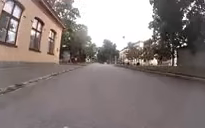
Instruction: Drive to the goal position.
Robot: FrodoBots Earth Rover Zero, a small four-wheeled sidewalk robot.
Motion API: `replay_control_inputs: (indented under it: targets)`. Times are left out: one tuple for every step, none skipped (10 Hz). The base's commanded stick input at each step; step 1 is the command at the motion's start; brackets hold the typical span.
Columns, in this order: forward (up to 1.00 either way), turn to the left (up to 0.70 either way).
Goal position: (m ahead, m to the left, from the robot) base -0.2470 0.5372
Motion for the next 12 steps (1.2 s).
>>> replay_control_inputs:
  targets:
    - [0.7, 0.0]
    - [0.7, 0.0]
    - [0.7, 0.0]
    - [0.7, 0.0]
    - [0.7, 0.0]
    - [0.7, 0.0]
    - [0.7, 0.0]
    - [0.7, 0.0]
    - [0.7, 0.0]
    - [0.7, 0.0]
    - [0.7, 0.0]
    - [0.7, 0.0]
